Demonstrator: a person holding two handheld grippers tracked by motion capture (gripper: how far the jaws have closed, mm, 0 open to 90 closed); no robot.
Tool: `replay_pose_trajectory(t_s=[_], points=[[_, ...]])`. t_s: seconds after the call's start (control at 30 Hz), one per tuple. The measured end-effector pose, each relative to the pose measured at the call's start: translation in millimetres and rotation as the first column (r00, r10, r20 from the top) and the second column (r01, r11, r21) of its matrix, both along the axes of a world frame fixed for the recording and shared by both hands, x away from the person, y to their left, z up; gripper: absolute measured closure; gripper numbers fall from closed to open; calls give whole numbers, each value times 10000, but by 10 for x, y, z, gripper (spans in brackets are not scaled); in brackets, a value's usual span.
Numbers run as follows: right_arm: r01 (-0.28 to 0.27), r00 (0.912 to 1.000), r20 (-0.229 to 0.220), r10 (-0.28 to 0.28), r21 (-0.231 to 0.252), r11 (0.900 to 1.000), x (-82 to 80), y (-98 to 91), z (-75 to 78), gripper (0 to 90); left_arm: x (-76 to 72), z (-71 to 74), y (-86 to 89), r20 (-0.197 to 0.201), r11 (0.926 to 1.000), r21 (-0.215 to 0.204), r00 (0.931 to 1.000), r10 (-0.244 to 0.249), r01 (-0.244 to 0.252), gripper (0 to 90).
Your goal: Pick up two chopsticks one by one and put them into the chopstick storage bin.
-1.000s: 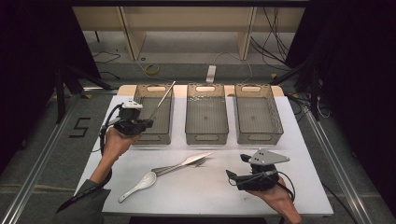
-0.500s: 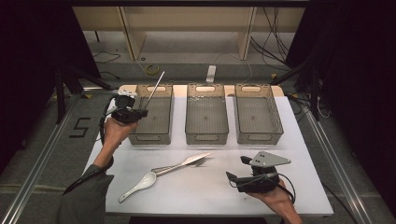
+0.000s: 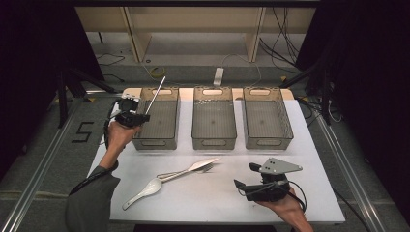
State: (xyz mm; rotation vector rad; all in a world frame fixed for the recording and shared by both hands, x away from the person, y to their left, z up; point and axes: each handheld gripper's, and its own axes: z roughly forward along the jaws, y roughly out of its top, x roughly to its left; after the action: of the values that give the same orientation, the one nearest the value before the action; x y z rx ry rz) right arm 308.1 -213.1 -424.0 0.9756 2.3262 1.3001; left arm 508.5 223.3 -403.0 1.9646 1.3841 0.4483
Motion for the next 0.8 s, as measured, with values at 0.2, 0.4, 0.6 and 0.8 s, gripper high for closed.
replay_pose_trajectory(t_s=[0.2,0.4,0.6,0.8], points=[[-17,10000,-81,17,82,10000,-8,-4,-2,234,58,-71,-19,-300,9997,30,9992,258,-257,852],[-30,9999,-147,31,50,10000,-5,-7,-11,234,114,-109,-33,-609,9988,-32,9969,495,-498,850],[-62,9999,-146,61,-35,10000,-3,2,-16,234,119,-157,-49,-664,9974,-8,9952,722,-724,834],[-96,9998,-195,98,89,9999,3,-17,-16,234,54,-104,-48,-591,9966,-373,9957,710,-733,541]])
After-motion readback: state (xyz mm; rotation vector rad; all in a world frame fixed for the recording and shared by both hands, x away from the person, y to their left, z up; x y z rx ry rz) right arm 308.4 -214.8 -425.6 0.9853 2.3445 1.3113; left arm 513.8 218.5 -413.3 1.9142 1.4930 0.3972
